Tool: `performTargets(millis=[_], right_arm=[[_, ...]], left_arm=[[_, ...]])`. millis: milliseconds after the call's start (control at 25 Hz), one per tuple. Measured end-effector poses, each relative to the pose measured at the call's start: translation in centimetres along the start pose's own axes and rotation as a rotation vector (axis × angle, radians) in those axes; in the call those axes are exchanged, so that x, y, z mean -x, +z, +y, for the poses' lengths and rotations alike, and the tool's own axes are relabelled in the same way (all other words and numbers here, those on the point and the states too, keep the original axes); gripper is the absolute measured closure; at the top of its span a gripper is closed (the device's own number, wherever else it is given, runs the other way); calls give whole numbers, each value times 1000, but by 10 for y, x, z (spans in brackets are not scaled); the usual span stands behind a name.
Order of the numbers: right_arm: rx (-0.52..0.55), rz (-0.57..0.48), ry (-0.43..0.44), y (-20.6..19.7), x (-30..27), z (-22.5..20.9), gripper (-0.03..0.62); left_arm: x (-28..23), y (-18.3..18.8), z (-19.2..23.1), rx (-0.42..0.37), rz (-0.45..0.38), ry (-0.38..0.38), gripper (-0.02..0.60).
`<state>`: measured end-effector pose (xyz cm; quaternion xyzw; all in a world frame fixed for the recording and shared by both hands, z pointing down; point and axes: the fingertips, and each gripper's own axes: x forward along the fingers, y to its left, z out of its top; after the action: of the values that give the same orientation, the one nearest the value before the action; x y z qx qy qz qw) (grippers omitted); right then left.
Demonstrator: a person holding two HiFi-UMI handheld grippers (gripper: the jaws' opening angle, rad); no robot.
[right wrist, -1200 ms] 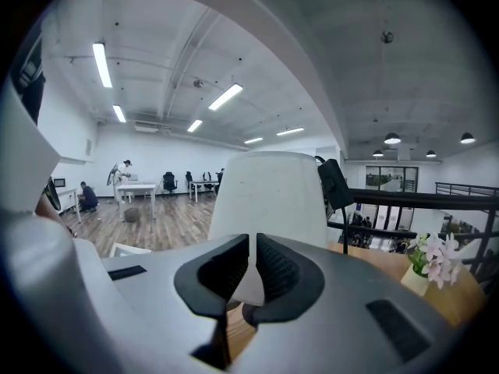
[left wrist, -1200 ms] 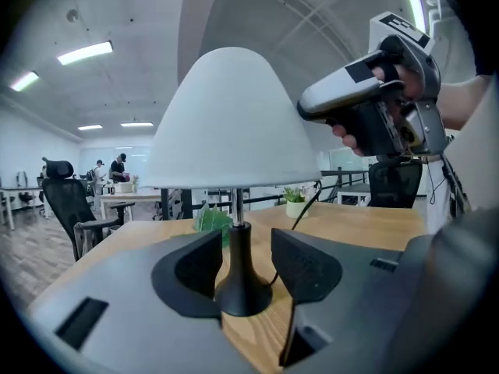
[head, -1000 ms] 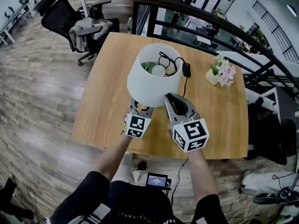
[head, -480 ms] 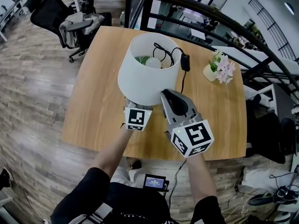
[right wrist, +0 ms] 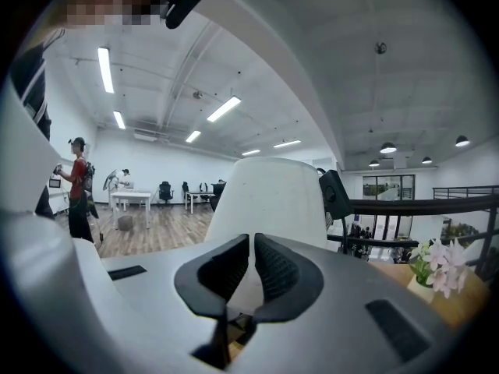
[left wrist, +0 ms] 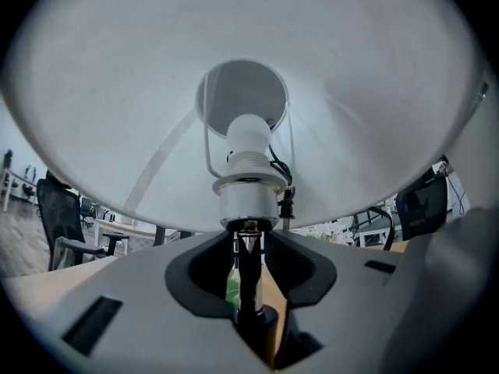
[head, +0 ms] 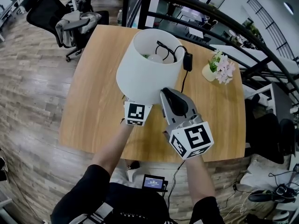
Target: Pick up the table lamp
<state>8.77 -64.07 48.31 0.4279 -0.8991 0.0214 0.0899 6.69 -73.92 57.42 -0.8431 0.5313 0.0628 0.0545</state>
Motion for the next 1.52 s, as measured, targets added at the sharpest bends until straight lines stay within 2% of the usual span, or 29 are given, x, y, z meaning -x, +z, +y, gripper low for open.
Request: performTargets(millis=[200, 480, 760, 1000, 1200, 1520], right_arm=[[1, -8, -19, 2, -4, -4, 548], [-17, -22, -39, 5, -6, -9, 548], [-8, -39, -46, 23, -2, -6, 548], [6, -59, -58, 62, 13, 6, 548], [-16, -100, -75, 107, 31, 11, 548], [-30, -55, -203, 122, 64, -14, 548]], left_arm=[[-5, -2, 4, -15, 28, 11, 503], [-8, -3, 2, -18, 78, -15, 509], [-4, 13, 3, -15, 121, -38, 509], [9, 50, 1, -8, 185, -75, 510], [18, 97, 8, -16, 200, -78, 509], [42, 145, 7, -22, 212, -86, 509]])
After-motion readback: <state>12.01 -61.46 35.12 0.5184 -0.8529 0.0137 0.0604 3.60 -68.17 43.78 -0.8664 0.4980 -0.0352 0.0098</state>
